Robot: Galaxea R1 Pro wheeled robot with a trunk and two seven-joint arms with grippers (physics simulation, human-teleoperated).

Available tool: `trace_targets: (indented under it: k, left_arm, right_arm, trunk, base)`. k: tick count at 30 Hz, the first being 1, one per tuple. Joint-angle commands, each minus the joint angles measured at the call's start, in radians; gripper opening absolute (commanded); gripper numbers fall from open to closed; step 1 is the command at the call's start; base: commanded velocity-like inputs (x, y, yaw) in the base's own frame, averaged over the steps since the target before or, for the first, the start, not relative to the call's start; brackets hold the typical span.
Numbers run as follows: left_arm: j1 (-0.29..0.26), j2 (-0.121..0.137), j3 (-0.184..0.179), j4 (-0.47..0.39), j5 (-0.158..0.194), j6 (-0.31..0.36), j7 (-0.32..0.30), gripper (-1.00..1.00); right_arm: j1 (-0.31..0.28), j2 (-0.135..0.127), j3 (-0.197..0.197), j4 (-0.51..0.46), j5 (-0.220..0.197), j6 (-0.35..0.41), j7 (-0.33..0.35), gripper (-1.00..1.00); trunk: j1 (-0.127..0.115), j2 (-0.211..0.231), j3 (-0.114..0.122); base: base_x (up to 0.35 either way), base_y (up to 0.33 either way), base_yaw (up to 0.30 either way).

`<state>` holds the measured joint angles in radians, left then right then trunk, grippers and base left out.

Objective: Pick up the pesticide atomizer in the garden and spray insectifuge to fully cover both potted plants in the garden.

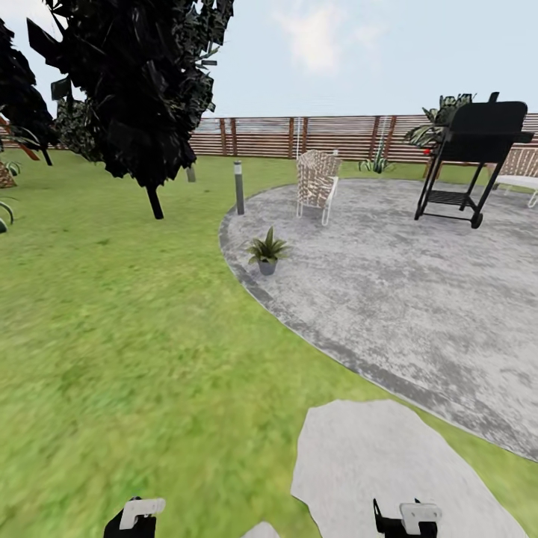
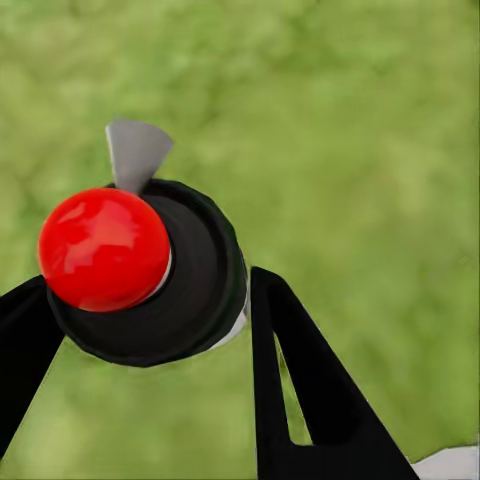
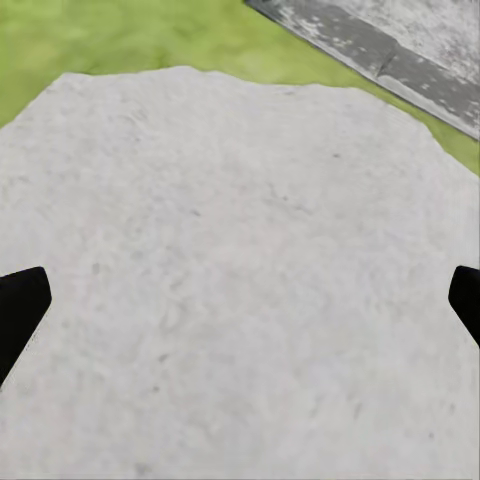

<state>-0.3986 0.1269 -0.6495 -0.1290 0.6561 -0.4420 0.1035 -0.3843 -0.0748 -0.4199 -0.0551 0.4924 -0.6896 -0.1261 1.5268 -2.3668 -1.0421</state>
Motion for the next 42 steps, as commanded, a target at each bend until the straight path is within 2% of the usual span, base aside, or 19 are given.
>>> trace_targets:
  k: [1, 42]
  left_arm:
    - [0.000, 0.000, -0.009, -0.001, 0.000, -0.001, 0.009, -1.00]
    - [0.000, 0.000, -0.008, -0.001, 0.000, -0.001, 0.009, -1.00]
  right_arm:
    - [-0.001, 0.000, -0.003, 0.001, 0.011, -0.002, -0.007, 1.00]
    - [-0.001, 0.001, -0.003, 0.001, 0.011, -0.002, -0.007, 1.00]
  trunk:
    - [0.000, 0.000, -0.001]
    - [0.000, 0.000, -0.001]
  base:
    - [0.339, 0.000, 0.000]
    - [0.338, 0.016, 0.000]
